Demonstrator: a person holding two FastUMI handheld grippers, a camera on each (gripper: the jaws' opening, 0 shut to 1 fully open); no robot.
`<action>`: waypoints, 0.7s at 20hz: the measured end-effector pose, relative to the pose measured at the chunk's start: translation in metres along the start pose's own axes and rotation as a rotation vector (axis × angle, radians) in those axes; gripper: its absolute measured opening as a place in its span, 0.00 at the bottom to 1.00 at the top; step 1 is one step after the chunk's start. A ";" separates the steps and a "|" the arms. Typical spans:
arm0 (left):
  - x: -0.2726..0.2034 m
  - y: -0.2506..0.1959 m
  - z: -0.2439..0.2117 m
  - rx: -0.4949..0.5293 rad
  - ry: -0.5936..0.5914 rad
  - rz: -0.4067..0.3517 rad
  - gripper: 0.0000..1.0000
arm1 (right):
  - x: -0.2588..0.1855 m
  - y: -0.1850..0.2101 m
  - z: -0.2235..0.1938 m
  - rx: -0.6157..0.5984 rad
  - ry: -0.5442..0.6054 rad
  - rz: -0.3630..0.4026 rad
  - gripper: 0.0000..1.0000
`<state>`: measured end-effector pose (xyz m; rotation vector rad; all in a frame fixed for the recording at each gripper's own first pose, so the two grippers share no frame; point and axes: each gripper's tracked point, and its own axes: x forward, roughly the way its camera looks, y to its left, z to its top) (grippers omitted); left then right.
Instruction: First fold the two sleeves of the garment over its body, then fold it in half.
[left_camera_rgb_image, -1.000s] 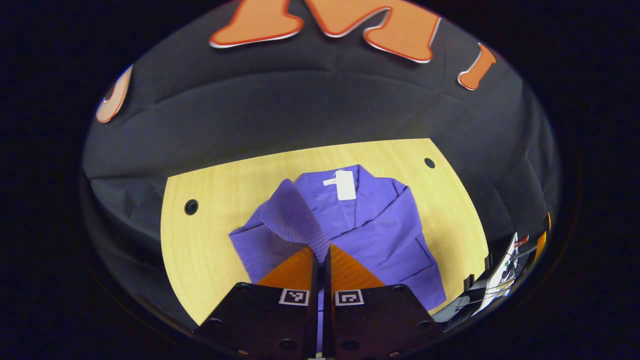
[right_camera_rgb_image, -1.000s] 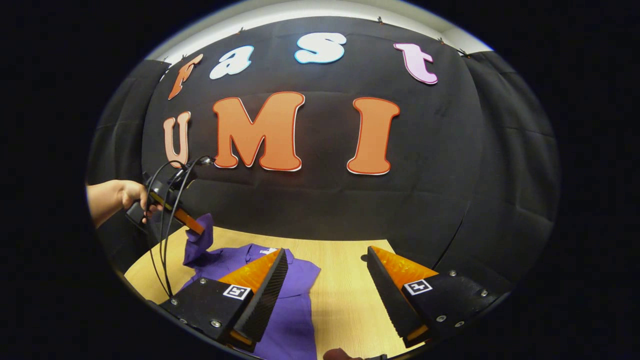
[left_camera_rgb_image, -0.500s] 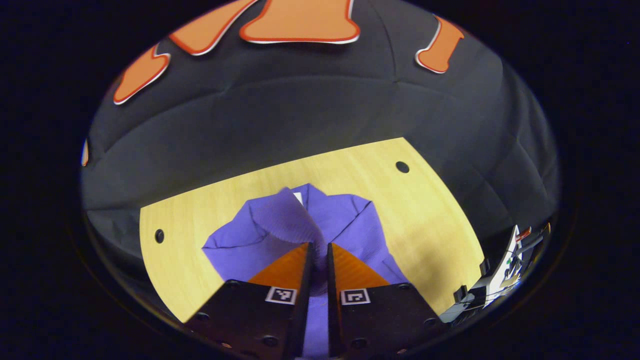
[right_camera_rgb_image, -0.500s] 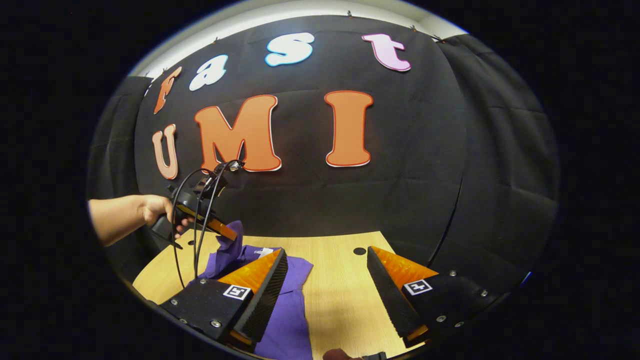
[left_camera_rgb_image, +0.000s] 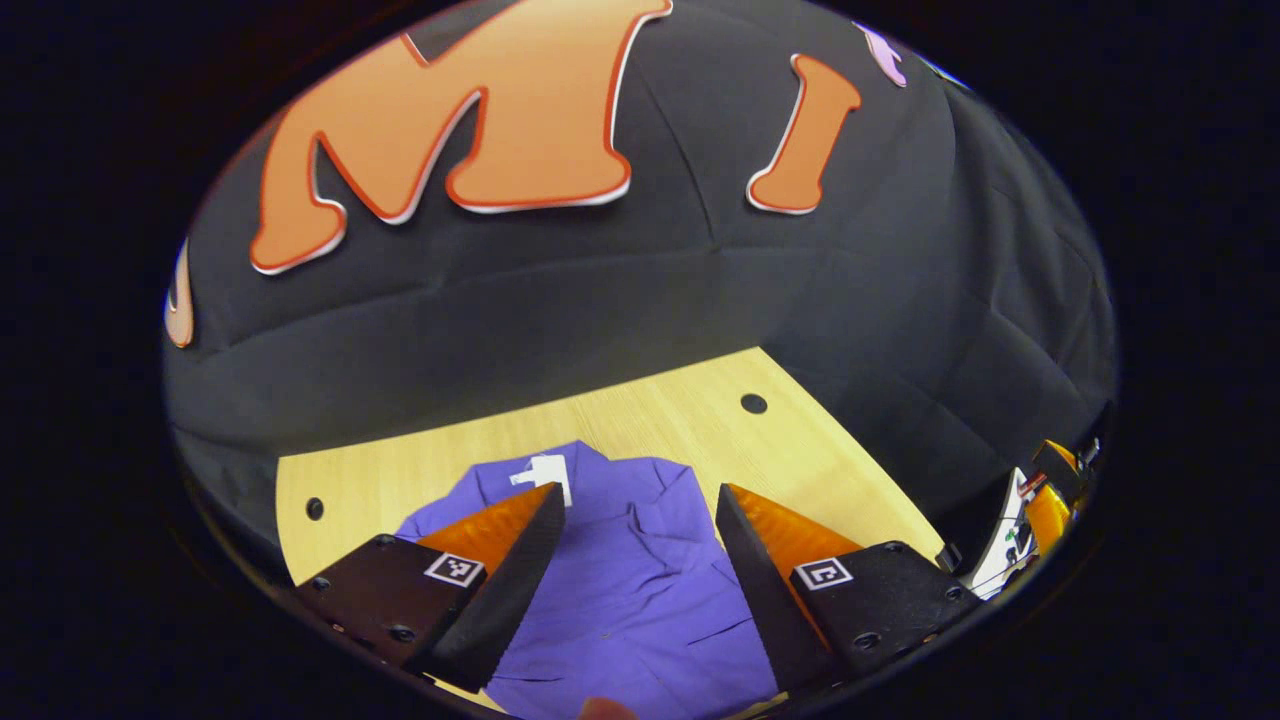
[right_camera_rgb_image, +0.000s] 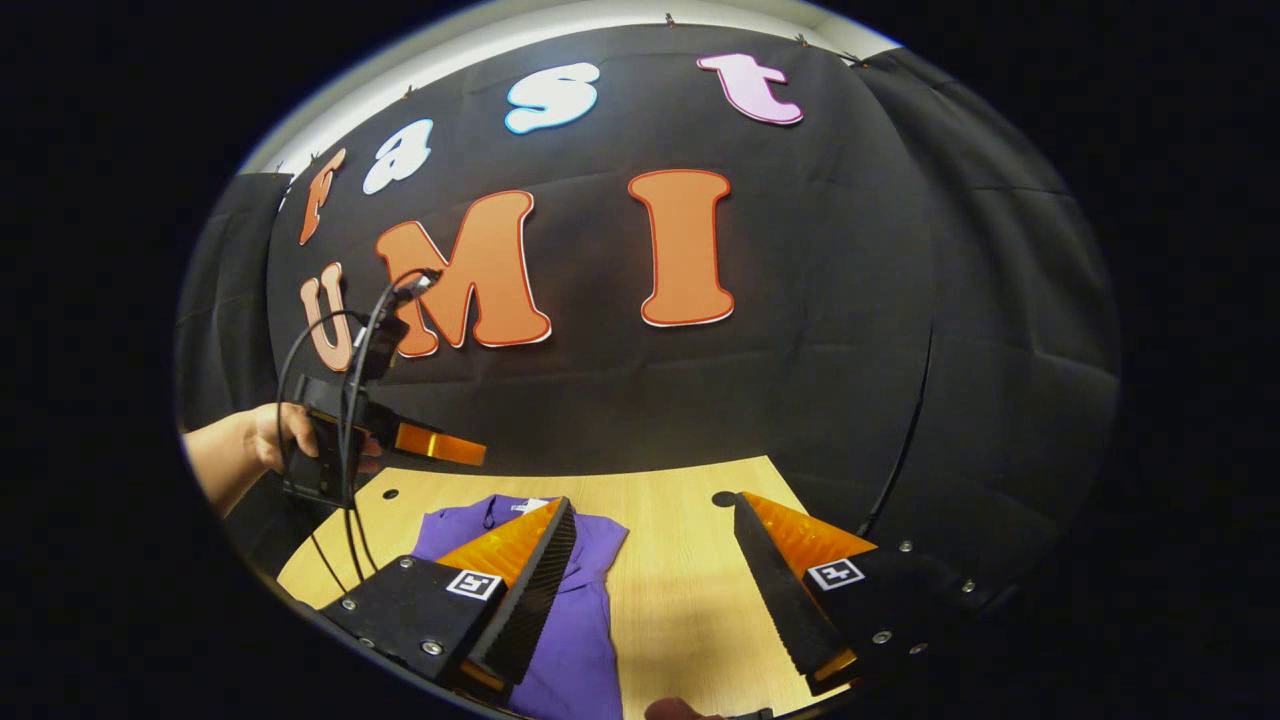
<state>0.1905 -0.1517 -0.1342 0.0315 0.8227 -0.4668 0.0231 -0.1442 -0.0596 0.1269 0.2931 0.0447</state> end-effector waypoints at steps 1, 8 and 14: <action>-0.014 0.003 0.007 -0.002 -0.045 0.018 0.97 | 0.004 0.004 0.001 -0.001 0.000 0.013 0.95; -0.119 0.037 0.037 -0.004 -0.357 0.187 0.98 | 0.021 0.041 0.026 -0.061 -0.070 0.071 0.95; -0.198 0.058 0.029 -0.028 -0.542 0.326 0.98 | 0.027 0.069 0.047 -0.098 -0.160 0.087 0.95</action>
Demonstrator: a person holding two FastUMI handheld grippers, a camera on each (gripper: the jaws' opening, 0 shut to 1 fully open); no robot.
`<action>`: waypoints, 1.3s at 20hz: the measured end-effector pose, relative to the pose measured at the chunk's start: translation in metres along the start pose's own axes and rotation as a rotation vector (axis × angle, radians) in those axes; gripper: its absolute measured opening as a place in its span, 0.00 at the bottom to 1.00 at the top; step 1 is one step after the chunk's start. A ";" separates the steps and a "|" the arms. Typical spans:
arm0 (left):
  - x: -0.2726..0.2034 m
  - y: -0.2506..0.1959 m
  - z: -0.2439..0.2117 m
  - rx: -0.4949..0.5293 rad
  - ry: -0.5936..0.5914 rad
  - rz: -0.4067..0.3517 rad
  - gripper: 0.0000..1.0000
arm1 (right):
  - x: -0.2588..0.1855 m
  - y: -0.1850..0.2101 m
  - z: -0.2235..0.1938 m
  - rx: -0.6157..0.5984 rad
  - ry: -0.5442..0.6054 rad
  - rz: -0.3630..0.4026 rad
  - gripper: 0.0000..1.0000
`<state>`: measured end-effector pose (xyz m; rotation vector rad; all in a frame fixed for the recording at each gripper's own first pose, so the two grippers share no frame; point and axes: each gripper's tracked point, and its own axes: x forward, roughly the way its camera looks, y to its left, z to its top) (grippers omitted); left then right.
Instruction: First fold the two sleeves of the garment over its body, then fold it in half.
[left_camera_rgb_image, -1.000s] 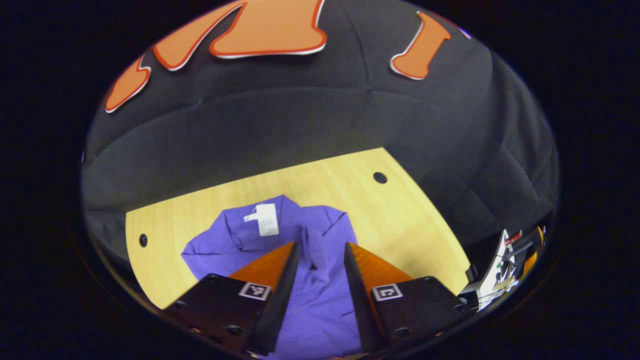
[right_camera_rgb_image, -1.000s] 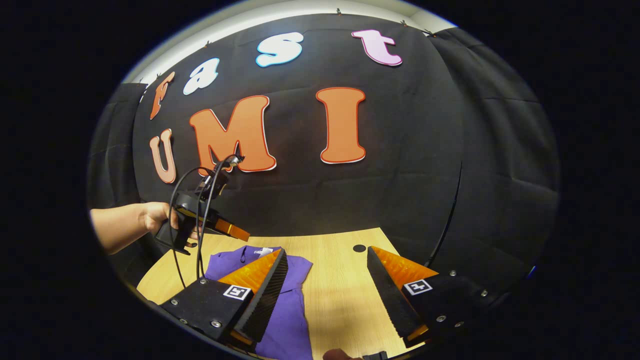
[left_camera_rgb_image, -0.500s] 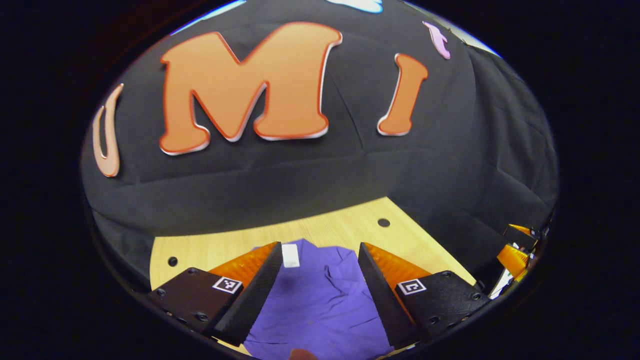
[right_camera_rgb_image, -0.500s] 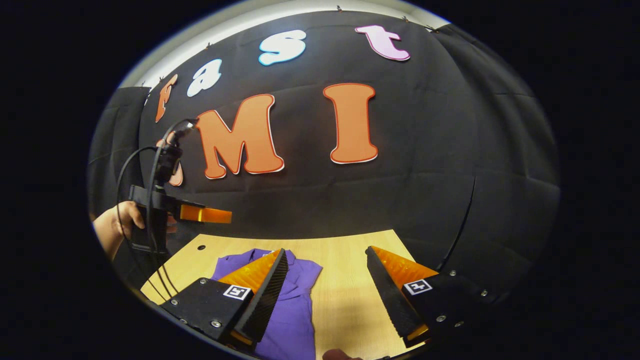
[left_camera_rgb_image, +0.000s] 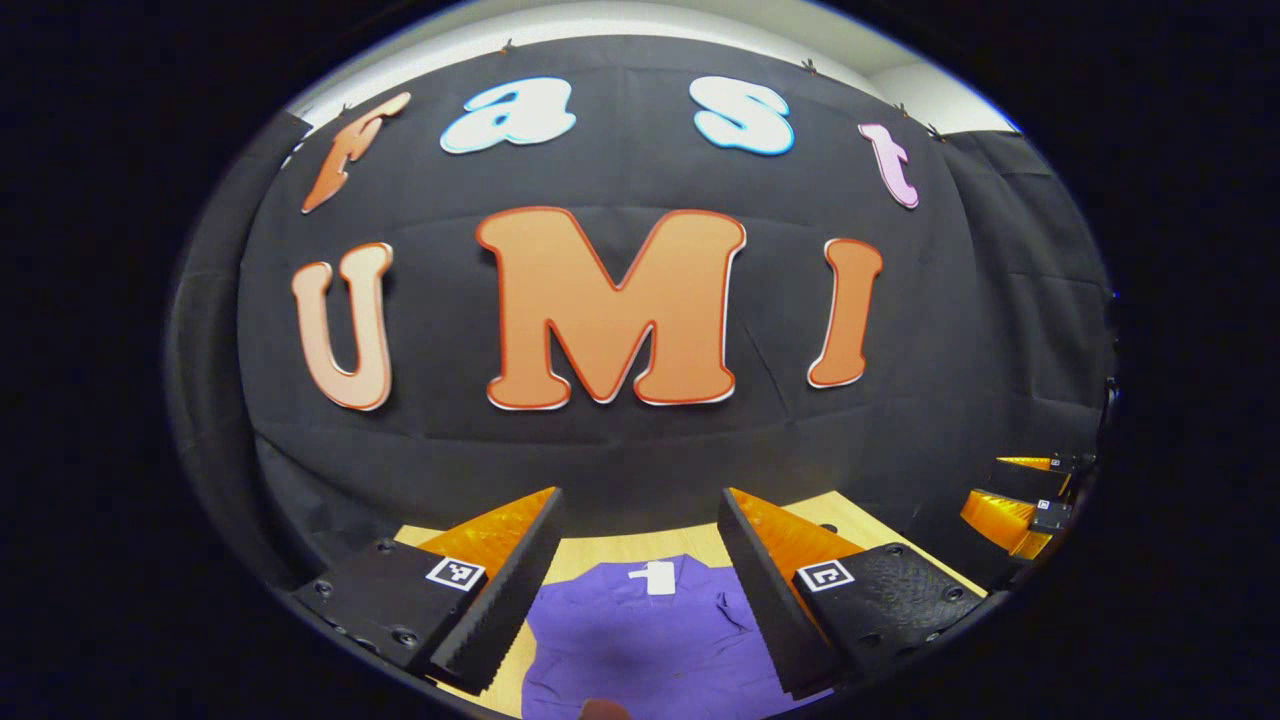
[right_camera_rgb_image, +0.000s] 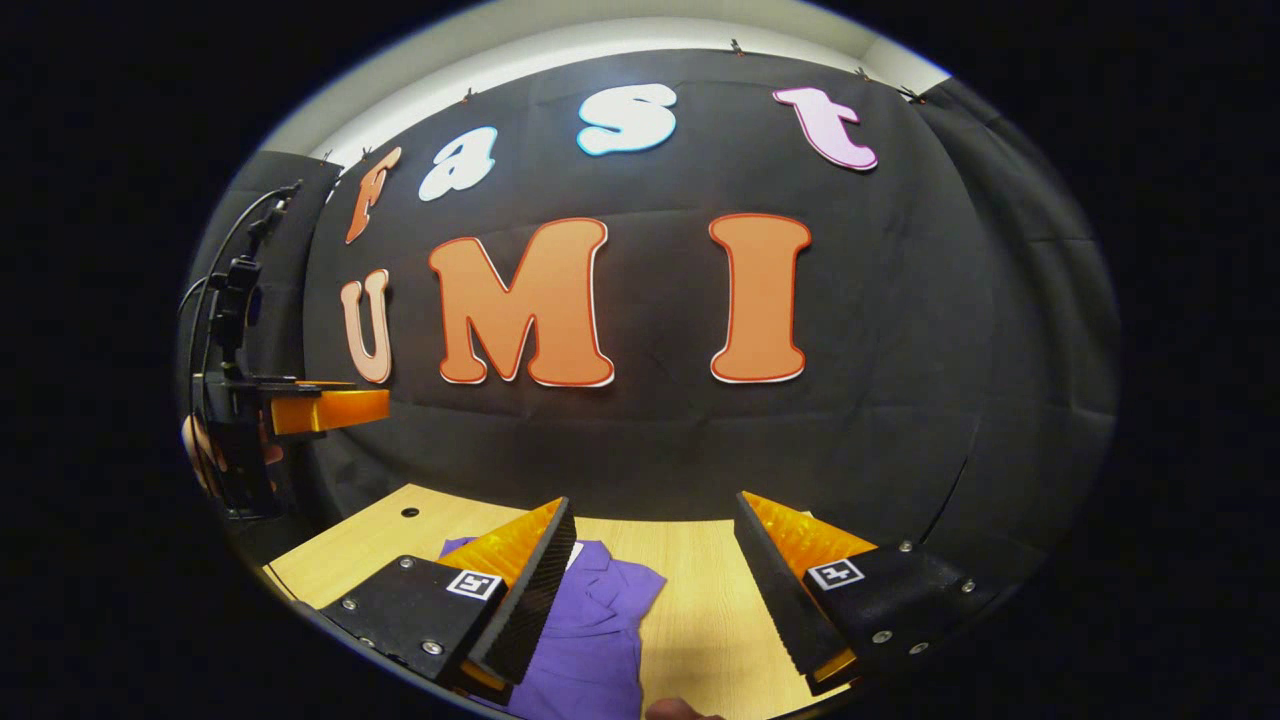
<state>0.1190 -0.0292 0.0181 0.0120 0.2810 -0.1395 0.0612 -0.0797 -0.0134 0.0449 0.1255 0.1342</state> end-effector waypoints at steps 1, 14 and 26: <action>-0.009 0.009 0.002 -0.002 -0.034 0.024 0.97 | 0.001 0.005 0.000 -0.004 -0.012 0.004 0.95; -0.132 0.073 -0.005 0.008 -0.282 0.159 0.94 | -0.050 0.047 -0.002 -0.024 -0.074 -0.027 0.95; -0.211 0.100 -0.197 -0.002 0.098 0.164 0.95 | -0.143 0.068 -0.186 0.028 0.395 -0.053 0.95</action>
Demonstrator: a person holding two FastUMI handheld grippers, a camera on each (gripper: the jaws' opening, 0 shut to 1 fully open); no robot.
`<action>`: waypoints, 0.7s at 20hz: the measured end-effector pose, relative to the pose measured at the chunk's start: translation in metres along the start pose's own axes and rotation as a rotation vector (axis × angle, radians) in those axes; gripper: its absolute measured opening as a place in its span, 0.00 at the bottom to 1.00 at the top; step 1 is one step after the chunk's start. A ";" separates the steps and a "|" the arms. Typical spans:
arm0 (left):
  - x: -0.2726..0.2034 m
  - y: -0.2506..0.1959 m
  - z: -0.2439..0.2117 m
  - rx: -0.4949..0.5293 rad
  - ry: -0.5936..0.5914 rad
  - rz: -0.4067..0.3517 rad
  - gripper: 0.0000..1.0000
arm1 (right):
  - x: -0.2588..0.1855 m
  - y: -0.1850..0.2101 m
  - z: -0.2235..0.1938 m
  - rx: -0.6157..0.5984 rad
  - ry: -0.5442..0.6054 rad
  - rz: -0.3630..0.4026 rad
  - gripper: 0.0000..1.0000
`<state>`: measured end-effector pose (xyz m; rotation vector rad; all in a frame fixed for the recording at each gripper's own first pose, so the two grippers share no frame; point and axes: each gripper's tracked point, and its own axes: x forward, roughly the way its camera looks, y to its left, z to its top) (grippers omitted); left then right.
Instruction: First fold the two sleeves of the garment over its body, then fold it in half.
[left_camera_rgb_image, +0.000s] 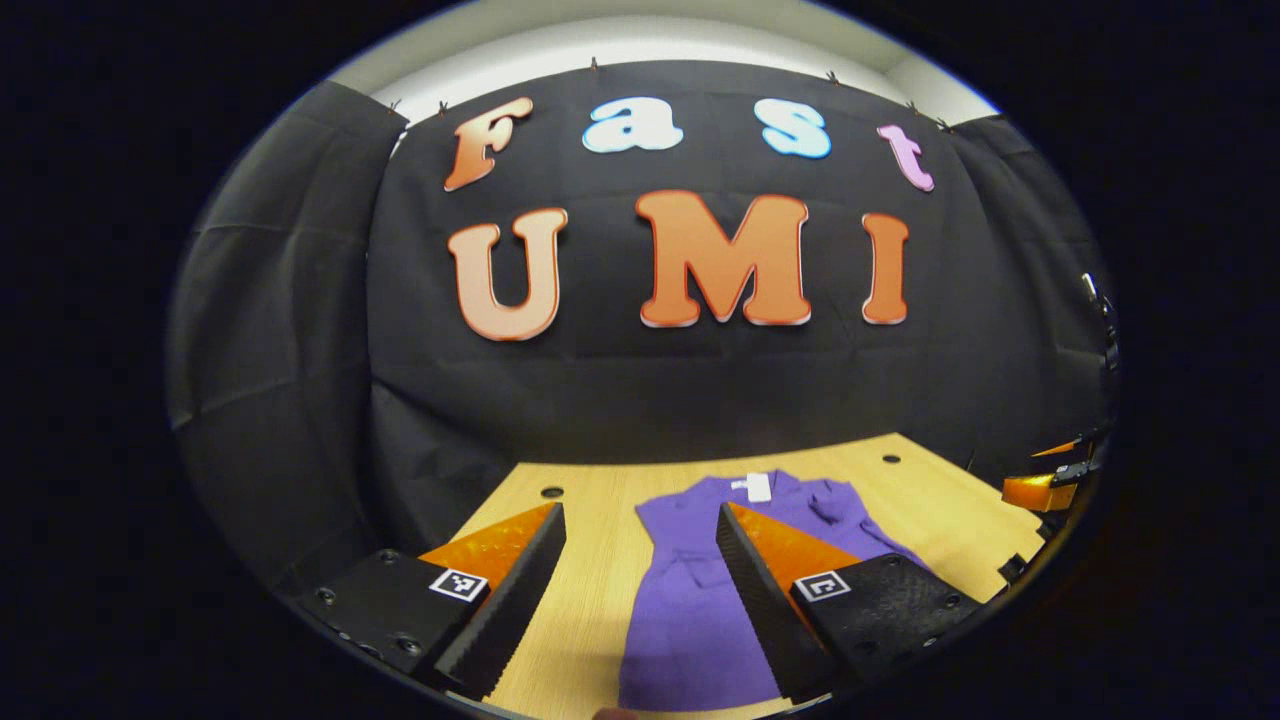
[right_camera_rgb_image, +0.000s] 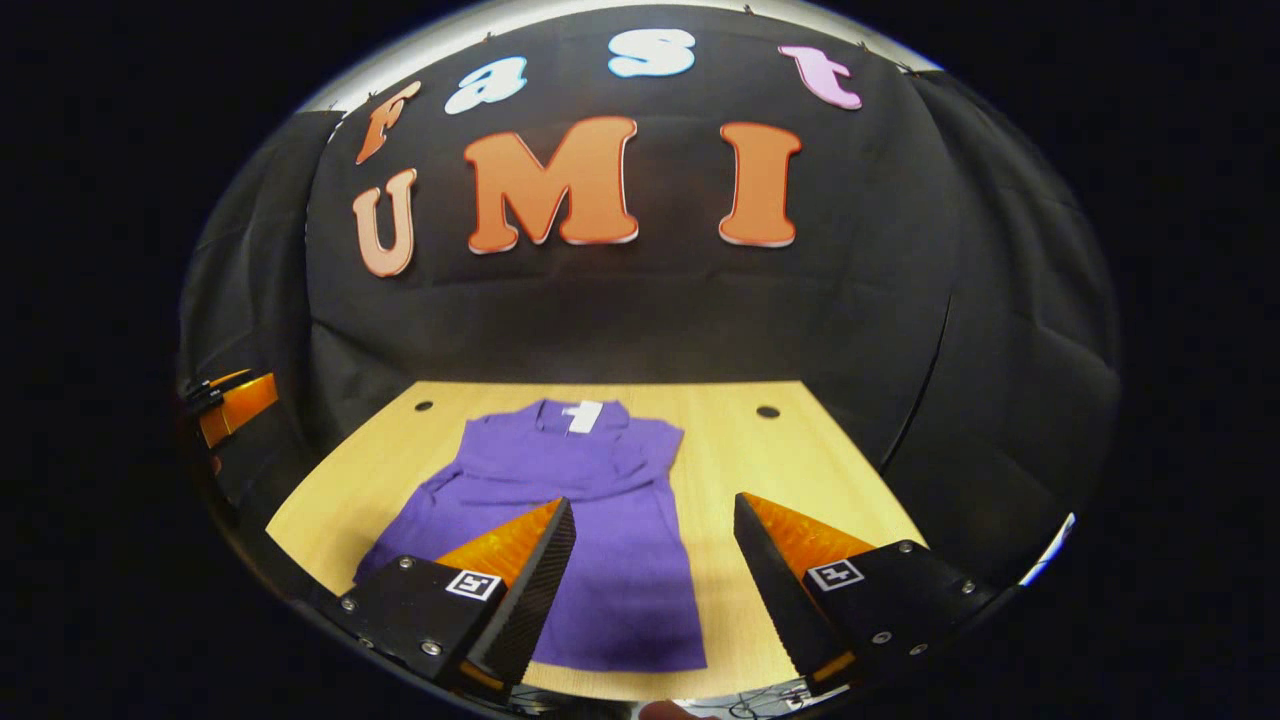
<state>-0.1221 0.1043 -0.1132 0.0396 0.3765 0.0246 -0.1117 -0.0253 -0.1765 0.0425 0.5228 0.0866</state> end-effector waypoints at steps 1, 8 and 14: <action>0.000 -0.002 -0.018 -0.001 0.050 -0.013 0.95 | -0.003 0.000 -0.018 0.004 0.051 0.000 0.95; 0.017 -0.007 -0.141 0.026 0.346 -0.042 0.96 | 0.013 -0.013 -0.129 0.022 0.340 -0.031 0.96; 0.024 -0.023 -0.227 0.011 0.617 -0.096 0.96 | 0.033 -0.021 -0.183 0.019 0.531 -0.051 0.97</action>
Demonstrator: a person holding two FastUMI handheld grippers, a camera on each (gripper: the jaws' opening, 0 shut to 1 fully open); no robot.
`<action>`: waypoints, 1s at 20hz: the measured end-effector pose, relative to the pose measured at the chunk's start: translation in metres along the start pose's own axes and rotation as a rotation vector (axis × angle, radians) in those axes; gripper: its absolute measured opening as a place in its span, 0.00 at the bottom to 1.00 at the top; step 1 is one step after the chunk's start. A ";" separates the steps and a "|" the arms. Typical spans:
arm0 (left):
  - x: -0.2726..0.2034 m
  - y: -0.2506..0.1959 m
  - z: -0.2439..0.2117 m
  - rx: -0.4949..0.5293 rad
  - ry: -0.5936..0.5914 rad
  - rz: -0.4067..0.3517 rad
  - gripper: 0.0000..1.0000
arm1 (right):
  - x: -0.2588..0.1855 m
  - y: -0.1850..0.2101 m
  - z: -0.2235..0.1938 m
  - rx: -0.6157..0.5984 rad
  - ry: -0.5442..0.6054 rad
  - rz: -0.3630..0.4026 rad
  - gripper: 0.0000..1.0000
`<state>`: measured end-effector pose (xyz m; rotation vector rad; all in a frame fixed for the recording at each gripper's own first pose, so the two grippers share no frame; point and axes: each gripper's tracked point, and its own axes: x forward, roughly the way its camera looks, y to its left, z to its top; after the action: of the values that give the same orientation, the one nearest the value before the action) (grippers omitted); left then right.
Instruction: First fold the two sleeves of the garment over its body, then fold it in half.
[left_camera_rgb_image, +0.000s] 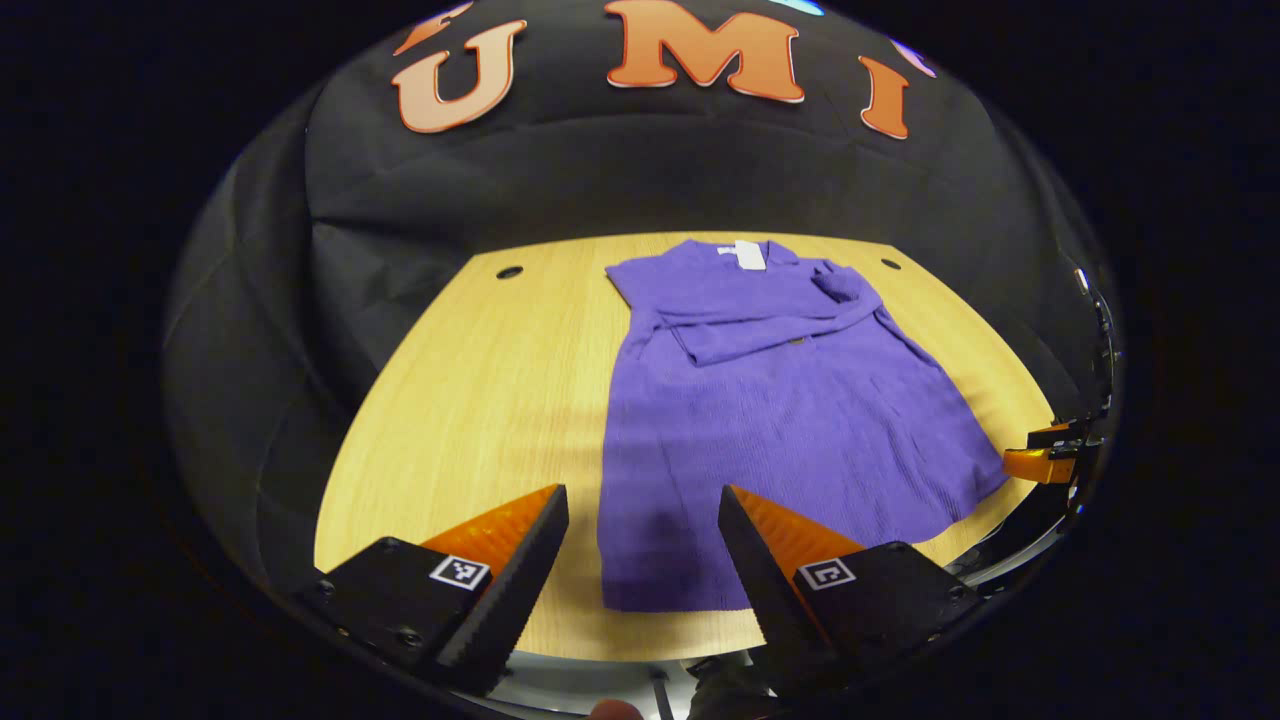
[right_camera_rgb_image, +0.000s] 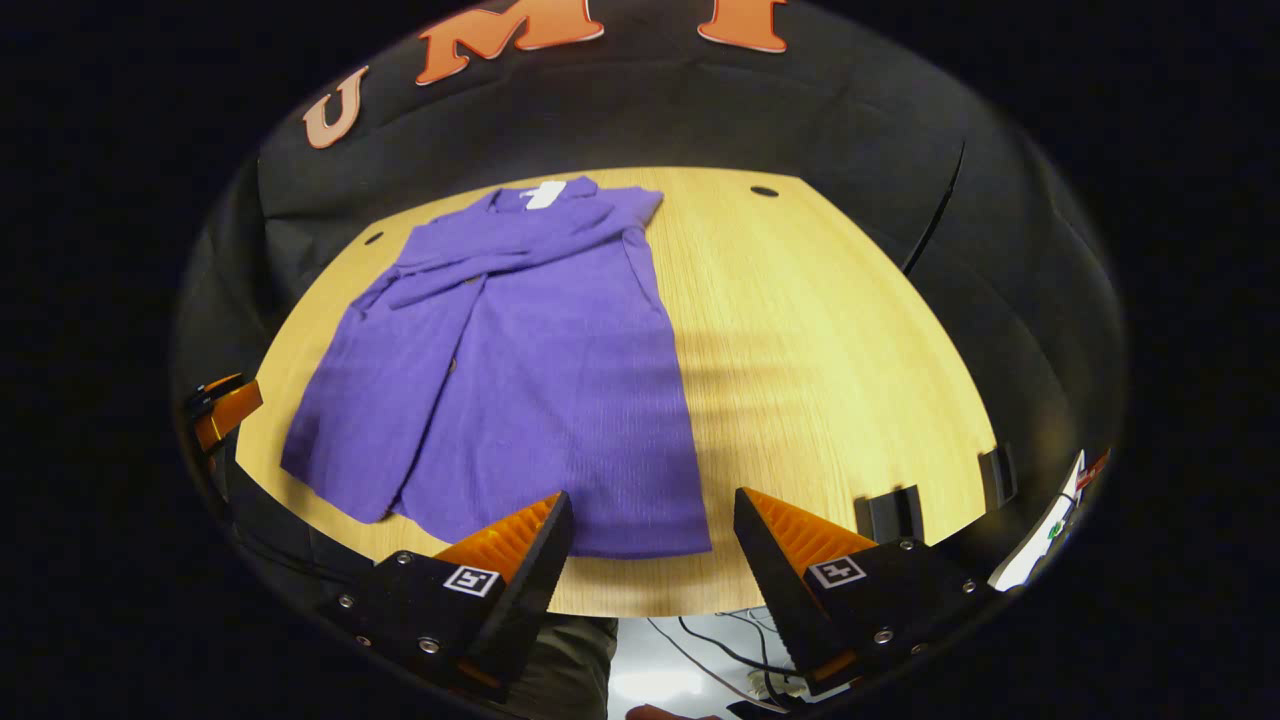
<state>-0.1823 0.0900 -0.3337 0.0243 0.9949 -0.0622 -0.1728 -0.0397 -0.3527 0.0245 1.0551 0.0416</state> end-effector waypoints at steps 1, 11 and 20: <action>0.009 0.000 -0.006 -0.014 0.038 -0.004 0.96 | 0.006 -0.001 -0.005 0.002 0.029 0.001 0.96; 0.059 0.002 -0.075 -0.122 0.389 -0.041 0.98 | 0.037 0.007 -0.016 -0.037 0.201 0.013 0.97; 0.059 0.001 -0.082 0.021 0.646 -0.063 0.83 | 0.039 0.013 -0.018 -0.040 0.323 0.025 0.76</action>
<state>-0.2189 0.0928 -0.4279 0.0333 1.6410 -0.1267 -0.1697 -0.0253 -0.3946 -0.0052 1.3769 0.0915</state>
